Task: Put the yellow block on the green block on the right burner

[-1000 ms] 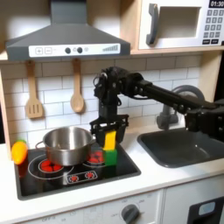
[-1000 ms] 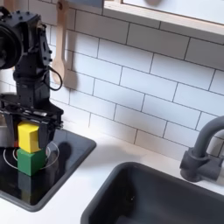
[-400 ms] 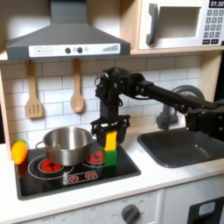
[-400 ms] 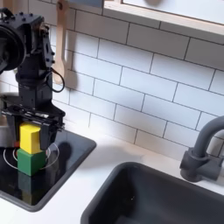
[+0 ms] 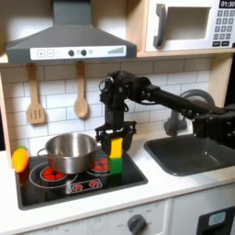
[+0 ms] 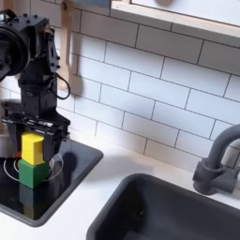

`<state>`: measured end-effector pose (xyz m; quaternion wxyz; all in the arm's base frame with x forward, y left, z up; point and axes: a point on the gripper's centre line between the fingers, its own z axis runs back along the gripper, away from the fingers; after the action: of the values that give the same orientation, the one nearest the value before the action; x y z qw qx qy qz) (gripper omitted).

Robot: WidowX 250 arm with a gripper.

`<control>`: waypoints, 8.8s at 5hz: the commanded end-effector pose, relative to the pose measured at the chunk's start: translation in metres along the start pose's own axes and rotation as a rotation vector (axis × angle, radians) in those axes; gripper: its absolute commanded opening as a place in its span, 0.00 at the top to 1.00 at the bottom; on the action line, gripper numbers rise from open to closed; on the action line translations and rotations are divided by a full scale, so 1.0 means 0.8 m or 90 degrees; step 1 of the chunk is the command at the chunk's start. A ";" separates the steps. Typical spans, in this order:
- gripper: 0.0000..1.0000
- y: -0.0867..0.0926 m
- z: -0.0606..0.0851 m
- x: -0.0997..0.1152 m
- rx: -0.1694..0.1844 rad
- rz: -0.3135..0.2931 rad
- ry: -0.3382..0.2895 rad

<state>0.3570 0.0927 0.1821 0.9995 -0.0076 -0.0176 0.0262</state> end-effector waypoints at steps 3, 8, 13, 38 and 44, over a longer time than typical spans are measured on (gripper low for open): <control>0.00 0.001 0.005 -0.001 -0.017 0.029 0.001; 0.00 0.012 0.051 -0.004 -0.058 0.053 -0.053; 0.00 -0.020 0.064 -0.063 -0.080 -0.018 -0.106; 1.00 -0.029 0.061 -0.057 -0.099 -0.041 -0.414; 1.00 -0.015 0.100 0.020 -0.134 0.029 -0.498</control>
<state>0.3727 0.0794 0.2628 0.9111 -0.0987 -0.3978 0.0425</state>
